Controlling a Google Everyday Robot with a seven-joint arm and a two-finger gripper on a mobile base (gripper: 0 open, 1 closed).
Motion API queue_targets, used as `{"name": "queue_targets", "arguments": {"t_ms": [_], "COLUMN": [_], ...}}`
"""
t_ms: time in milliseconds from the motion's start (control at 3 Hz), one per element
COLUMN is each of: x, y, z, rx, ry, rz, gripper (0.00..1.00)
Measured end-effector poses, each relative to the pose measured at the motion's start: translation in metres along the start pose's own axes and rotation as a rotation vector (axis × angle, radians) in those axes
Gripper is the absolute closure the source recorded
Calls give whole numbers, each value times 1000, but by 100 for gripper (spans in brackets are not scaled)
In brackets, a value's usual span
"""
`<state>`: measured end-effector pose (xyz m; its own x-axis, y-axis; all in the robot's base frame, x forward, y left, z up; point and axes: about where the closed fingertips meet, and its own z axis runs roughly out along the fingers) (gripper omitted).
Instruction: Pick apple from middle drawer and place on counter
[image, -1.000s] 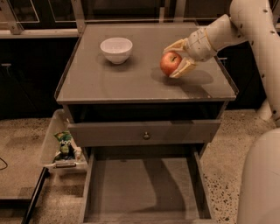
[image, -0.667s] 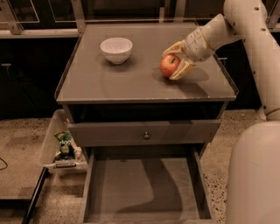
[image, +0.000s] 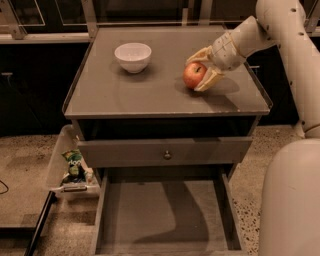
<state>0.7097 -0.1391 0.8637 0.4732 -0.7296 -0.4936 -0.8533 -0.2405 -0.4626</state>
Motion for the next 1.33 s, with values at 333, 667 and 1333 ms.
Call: {"name": "queue_targets", "arguments": {"t_ms": [333, 667, 1333], "x": [0, 0, 0], "y": [0, 0, 0], "z": [0, 0, 0], "rx": [0, 0, 0], "ry": [0, 0, 0], "rz": [0, 0, 0], "gripper": [34, 12, 0]}}
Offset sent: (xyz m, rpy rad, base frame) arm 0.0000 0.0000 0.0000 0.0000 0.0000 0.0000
